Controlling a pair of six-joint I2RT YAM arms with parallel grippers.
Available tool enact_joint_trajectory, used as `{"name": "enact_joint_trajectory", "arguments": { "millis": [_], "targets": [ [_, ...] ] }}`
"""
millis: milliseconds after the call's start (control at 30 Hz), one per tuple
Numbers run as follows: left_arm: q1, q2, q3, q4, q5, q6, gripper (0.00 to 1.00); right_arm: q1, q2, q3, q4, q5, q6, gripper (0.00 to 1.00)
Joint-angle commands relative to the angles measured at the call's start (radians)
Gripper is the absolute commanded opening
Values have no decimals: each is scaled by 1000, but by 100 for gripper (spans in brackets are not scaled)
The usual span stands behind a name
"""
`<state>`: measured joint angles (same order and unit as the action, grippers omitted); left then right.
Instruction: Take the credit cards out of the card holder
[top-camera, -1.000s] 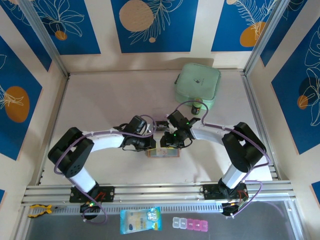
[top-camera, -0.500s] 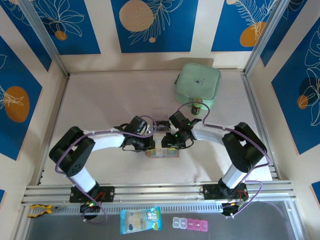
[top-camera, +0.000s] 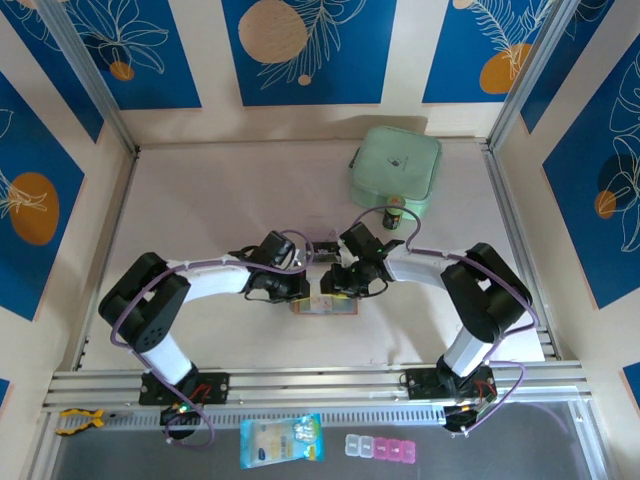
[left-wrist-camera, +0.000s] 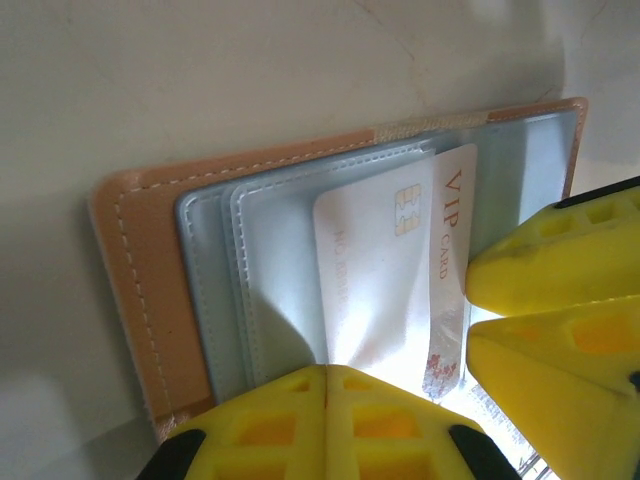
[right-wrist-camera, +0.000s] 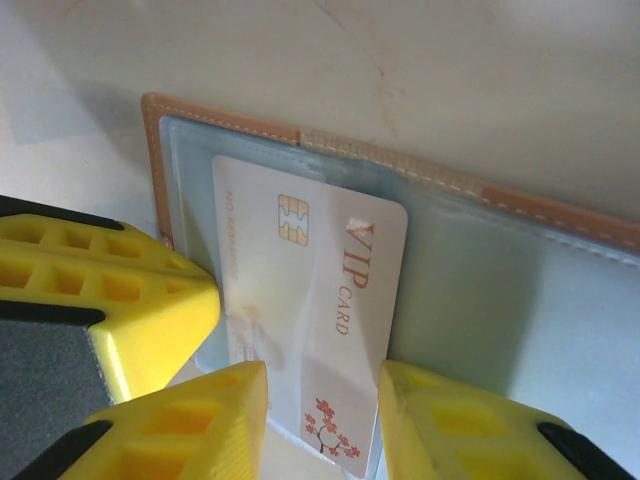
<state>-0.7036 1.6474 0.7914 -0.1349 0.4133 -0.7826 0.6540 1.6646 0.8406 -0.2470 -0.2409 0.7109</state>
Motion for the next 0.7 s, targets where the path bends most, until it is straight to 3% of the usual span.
{"name": "enact_joint_trajectory", "arguments": {
  "millis": [0,300,667],
  "targets": [
    [-4,23,18,-46,-21,19,0,-7,16,-14,9,-37,12,35],
    [-3,31,25,-48,-18,21,0,-17,22,-19,11,-43,17,34],
    [-3,34,21,-43,-16,19,0,-31,-15,-59,104,-118,51,23]
  ]
}}
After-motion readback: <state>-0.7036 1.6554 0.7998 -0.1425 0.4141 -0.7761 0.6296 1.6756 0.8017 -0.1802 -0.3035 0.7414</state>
